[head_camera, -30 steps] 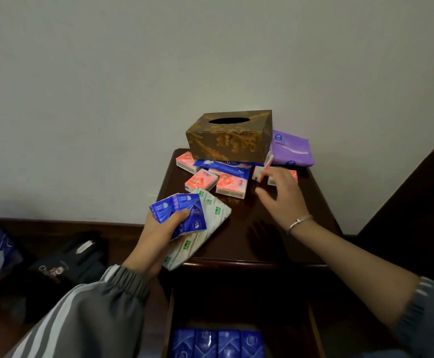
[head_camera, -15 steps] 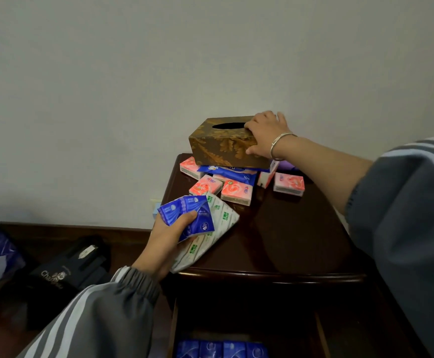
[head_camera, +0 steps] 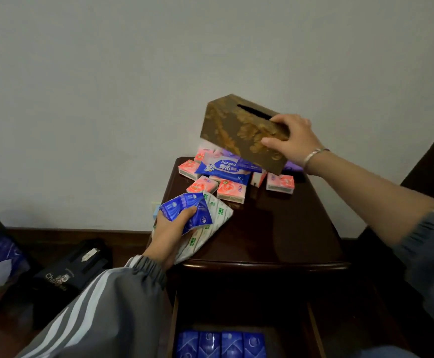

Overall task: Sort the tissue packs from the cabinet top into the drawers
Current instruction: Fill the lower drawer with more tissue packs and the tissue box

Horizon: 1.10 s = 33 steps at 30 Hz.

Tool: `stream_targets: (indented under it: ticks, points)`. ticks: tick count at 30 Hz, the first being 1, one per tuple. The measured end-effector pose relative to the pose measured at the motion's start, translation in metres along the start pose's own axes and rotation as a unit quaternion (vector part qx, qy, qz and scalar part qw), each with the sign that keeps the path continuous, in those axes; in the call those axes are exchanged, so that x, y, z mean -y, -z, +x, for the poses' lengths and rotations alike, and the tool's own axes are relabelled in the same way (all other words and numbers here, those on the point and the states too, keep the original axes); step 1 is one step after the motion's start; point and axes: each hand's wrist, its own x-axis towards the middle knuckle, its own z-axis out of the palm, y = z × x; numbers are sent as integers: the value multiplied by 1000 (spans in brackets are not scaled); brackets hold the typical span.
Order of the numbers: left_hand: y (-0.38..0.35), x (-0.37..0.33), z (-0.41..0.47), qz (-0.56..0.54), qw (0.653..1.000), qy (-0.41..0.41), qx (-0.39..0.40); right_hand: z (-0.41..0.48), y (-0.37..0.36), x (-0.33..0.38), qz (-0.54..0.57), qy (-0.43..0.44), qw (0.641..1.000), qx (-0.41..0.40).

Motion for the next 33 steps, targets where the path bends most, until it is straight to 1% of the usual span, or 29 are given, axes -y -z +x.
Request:
stream_targets:
  ticks: [2,5,8,11,13,17,22,24,28,31,33]
  points:
    - [-2,-4,-3,-7,1000,-6,2,-29,30,-9,20,-3,1000,-20]
    - [-7,-13,-9,3,1000,-26,7,-80,69,-21,11,20,1000,-10]
    - [-10,-22,-20,-7,999,-47,9,-136,95,-22,10,41,999,30]
    - [-9,-28,-38,-30,998,-59,11,-190,108,-17,2,105,990,91]
    - [-2,-28,-53,-48,997,-56,19,-223,106,-17,16,125,982,144]
    - [16,-21,-86,-37,998,-45,30,-274,79,-23,70,89,966,232]
    - [46,0,-125,14,999,-28,16,-312,23,-39,72,80,951,290]
    - [60,16,-137,17,1000,-1,9,-320,-1,-46,61,79,949,298]
    - [79,56,-151,6,996,90,-2,-329,-45,-59,45,71,953,292]
    - [81,89,-154,-60,978,199,-19,-334,-75,-67,33,64,957,280]
    - [75,102,-153,-64,968,243,-21,-337,-89,-73,23,60,960,274]
